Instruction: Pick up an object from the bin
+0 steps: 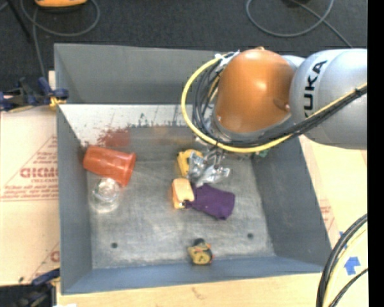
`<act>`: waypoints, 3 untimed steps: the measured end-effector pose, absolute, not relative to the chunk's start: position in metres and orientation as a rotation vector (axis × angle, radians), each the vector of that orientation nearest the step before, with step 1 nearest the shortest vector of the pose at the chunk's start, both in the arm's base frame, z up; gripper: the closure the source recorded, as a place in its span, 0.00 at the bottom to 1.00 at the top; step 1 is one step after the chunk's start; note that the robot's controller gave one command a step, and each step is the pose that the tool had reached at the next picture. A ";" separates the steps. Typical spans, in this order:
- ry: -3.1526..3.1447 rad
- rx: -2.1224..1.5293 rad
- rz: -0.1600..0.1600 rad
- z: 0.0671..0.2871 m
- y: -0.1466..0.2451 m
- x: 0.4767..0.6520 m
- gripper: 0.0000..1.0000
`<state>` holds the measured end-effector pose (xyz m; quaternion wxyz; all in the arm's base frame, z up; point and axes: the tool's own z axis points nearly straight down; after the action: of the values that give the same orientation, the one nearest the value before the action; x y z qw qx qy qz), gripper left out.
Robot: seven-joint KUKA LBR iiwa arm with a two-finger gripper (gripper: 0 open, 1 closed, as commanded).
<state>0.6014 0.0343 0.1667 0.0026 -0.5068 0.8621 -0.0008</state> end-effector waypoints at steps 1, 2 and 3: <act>2.709 -1.585 0.002 0.166 0.035 0.601 0.00; 2.710 -1.584 0.002 0.166 0.035 0.601 0.00; 2.245 -2.184 -0.020 0.093 0.037 0.610 1.00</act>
Offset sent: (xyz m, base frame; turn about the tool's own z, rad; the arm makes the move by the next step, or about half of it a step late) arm 0.0000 0.0000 0.0000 0.0000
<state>0.6096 0.0374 0.0930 0.0046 -0.6973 0.7167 -0.0062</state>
